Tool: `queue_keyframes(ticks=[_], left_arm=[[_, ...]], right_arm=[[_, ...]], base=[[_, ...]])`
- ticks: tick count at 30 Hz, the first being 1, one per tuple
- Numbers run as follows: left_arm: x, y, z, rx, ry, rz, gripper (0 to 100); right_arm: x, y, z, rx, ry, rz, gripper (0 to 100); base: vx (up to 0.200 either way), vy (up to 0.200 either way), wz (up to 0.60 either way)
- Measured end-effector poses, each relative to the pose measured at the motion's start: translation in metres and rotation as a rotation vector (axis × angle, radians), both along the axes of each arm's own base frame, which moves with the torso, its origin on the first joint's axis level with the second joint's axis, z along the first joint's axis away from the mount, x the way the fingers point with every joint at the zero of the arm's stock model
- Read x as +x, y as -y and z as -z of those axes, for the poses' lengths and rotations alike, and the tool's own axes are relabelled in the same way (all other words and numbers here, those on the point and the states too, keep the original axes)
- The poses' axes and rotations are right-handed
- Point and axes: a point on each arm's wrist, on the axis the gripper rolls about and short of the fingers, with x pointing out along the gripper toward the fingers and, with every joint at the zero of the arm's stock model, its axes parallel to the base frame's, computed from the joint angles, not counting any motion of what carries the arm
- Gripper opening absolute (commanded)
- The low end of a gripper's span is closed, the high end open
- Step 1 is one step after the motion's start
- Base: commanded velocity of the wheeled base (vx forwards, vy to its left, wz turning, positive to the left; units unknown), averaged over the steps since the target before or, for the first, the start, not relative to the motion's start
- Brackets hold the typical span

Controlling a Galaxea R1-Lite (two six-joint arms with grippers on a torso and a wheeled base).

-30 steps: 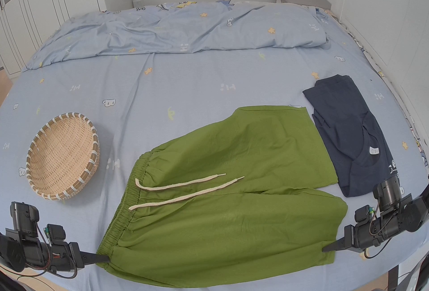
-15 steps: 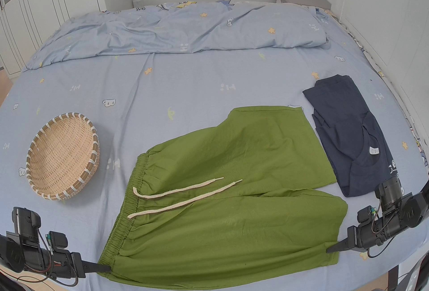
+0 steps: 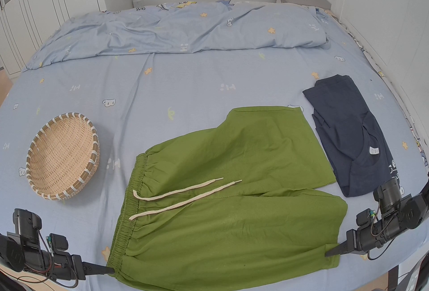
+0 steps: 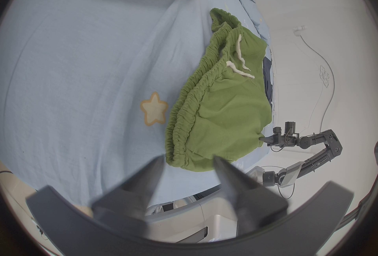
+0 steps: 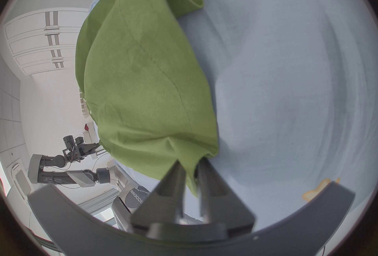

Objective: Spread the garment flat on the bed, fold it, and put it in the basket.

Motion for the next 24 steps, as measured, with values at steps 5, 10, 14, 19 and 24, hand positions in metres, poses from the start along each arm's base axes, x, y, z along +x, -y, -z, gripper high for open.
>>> queue_keyframes(ticks=[5,10,14,19,24], left_arm=[[0.001,0.0,0.0,-0.003,0.004,-0.001,100],[0.001,-0.002,0.001,-0.008,0.004,-0.011,100],[0.002,-0.005,-0.001,-0.007,0.02,-0.036,100],[0.001,-0.008,-0.007,-0.014,0.051,-0.096,100],[0.013,-0.011,-0.027,-0.086,0.071,-0.213,100]], right_arm=[[-0.002,0.0,-0.003,0.012,0.01,-0.003,100],[-0.005,0.003,-0.007,0.018,0.029,0.009,100],[-0.011,0.004,-0.011,0.01,0.056,0.008,100],[-0.021,0.005,-0.027,0.022,0.143,0.008,100],[-0.024,0.005,-0.048,0.05,0.239,0.042,100]], base=[[0.0,0.0,0.0],[0.0,0.0,0.0],[0.0,0.0,0.0],[0.0,0.0,0.0],[0.0,0.0,0.0]])
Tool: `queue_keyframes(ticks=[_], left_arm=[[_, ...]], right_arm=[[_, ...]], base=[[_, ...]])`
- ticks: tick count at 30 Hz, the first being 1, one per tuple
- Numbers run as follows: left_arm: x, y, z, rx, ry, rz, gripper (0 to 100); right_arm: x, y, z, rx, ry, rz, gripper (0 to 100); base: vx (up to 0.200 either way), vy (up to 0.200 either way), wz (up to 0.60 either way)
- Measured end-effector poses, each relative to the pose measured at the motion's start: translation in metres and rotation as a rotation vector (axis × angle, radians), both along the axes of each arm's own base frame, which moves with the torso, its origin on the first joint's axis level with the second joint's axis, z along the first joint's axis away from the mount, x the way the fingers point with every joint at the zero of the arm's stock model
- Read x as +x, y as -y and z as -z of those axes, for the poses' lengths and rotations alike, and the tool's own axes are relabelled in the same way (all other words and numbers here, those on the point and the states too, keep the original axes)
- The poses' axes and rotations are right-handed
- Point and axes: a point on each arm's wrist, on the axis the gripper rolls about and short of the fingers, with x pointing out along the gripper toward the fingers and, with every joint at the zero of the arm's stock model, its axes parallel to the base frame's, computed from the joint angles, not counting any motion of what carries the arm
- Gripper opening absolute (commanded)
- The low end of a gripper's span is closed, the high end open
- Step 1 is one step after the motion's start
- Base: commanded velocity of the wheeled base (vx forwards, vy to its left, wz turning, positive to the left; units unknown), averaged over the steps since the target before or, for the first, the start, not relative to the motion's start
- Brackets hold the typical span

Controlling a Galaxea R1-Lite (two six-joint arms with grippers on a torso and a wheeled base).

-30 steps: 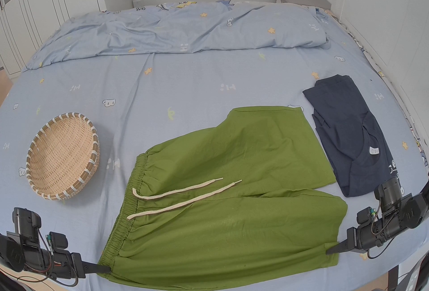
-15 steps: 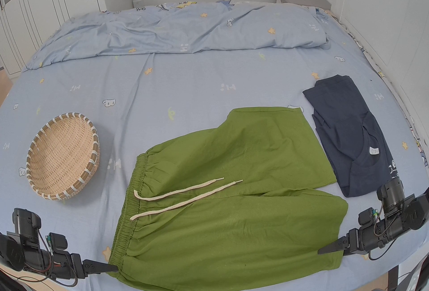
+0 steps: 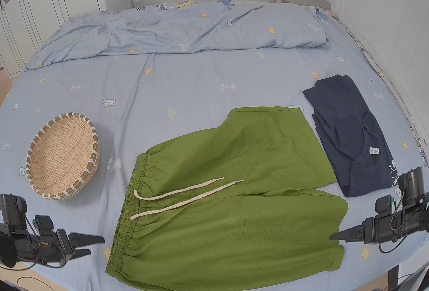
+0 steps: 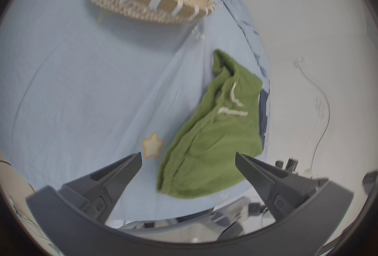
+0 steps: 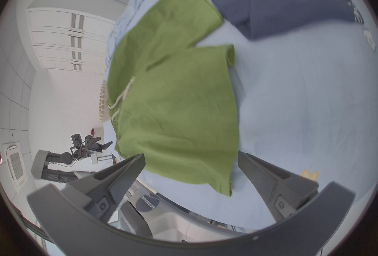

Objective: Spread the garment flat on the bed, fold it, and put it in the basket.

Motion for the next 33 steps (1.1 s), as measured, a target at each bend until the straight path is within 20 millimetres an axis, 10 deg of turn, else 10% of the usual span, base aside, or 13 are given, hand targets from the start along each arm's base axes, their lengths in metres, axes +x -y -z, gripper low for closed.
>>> queue_keyframes(ticks=[15,25,33], left_arm=[[0.129,0.012,-0.097,-0.003,0.27,0.003,100],[0.211,0.051,-0.087,-0.004,0.24,0.064,100],[0.242,0.059,-0.058,-0.003,0.178,0.075,100]], right_arm=[[0.077,0.001,-0.101,0.039,0.373,0.075,100],[0.128,-0.014,-0.162,0.027,0.526,-0.008,100],[0.136,-0.029,-0.158,0.02,0.516,-0.078,100]], base=[[0.0,0.0,0.0],[0.0,0.0,0.0],[0.0,0.0,0.0]])
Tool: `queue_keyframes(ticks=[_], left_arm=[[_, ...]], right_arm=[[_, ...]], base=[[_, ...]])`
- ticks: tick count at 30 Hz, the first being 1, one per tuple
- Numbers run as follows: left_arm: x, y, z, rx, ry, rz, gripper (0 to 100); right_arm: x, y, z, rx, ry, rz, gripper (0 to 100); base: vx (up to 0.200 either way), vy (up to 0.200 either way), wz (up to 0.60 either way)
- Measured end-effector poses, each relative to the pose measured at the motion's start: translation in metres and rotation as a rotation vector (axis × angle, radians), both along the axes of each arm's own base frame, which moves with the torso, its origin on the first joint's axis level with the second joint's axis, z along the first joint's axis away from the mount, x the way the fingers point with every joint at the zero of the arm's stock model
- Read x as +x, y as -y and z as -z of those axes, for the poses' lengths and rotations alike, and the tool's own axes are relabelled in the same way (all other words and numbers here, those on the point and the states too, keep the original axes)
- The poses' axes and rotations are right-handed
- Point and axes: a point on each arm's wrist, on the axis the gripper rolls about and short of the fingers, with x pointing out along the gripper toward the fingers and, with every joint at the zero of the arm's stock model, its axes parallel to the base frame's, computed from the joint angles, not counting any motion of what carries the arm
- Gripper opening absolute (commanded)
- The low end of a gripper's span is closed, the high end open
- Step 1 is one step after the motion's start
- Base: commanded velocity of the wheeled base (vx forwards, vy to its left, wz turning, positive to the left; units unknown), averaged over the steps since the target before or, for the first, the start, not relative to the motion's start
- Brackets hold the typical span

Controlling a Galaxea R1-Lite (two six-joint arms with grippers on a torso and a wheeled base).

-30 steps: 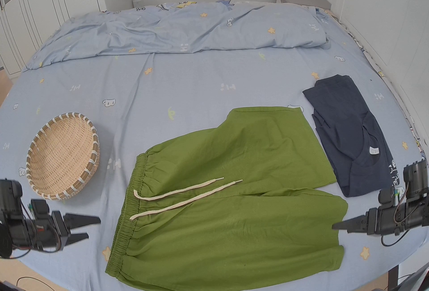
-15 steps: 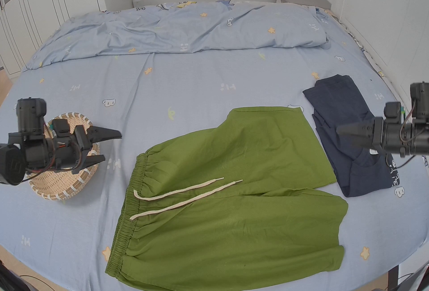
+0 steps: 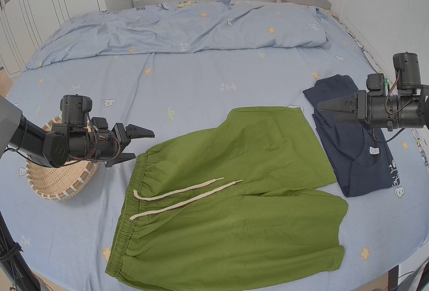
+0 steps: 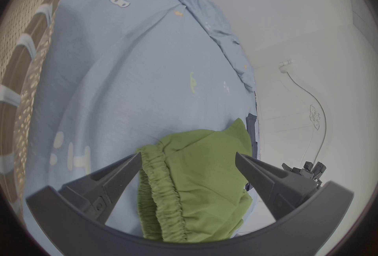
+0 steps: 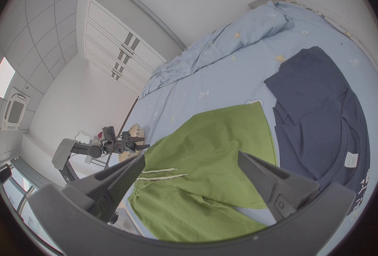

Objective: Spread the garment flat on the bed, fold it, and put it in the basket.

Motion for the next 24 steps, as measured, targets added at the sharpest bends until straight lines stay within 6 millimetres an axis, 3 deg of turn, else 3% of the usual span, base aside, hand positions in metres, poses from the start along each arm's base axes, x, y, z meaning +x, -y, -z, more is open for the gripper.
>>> queue_keyframes(ticks=[17,18,24], left_arm=[[0.015,0.003,0.033,0.008,-0.069,0.008,100],[0.015,0.004,0.034,0.008,-0.069,0.009,0],[0.017,0.006,0.037,0.009,-0.079,0.013,0]], right_arm=[[0.004,-0.002,0.008,-0.004,-0.023,-0.004,100],[0.004,-0.002,0.008,-0.004,-0.023,-0.004,100],[0.004,-0.002,0.008,-0.004,-0.024,-0.002,100]], base=[[0.0,0.0,0.0],[0.0,0.0,0.0],[0.0,0.0,0.0]])
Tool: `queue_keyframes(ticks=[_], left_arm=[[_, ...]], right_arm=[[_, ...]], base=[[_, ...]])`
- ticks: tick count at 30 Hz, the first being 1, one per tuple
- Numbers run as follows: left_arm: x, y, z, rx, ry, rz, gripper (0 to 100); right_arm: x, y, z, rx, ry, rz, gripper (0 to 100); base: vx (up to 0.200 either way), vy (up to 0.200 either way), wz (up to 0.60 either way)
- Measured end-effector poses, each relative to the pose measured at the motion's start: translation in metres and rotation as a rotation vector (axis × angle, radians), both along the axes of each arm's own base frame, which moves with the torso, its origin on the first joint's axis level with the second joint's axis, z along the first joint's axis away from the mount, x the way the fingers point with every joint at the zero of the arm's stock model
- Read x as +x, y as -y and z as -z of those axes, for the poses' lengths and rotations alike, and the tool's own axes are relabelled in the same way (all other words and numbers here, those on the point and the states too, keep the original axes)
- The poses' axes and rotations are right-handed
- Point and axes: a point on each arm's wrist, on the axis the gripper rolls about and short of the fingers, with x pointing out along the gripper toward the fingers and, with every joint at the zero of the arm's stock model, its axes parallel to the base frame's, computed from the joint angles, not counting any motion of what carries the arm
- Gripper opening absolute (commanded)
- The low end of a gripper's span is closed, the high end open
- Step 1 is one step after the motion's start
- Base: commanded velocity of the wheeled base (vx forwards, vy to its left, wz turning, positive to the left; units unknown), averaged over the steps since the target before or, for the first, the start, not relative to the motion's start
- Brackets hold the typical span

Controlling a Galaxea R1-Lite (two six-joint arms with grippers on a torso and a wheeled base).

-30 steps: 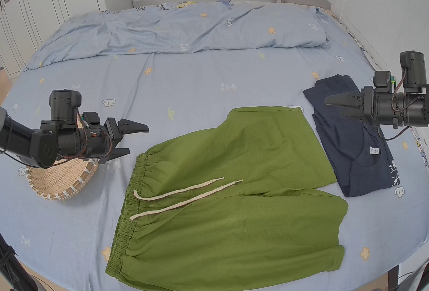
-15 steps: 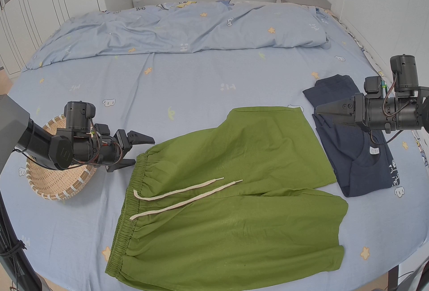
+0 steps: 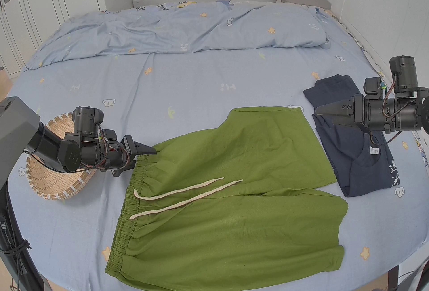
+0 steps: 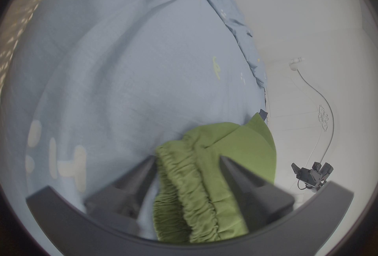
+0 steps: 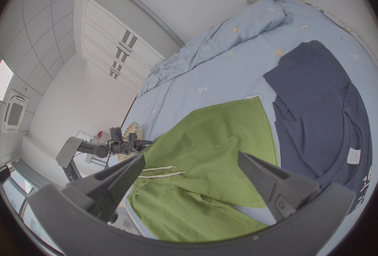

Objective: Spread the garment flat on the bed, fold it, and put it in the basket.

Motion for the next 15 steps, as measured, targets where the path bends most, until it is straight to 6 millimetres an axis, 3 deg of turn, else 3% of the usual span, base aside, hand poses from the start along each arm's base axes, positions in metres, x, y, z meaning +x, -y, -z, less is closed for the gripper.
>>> queue_keyframes(ticks=[8,15], left_arm=[[0.003,-0.002,-0.003,0.002,0.018,-0.004,0],[0.008,-0.01,-0.027,0.0,0.095,-0.029,0]], right_arm=[[0.0,0.0,0.0,0.0,-0.001,0.0,100],[0.004,0.003,-0.003,0.001,0.016,0.011,100]], base=[[0.0,0.0,0.0],[0.0,0.0,0.0]])
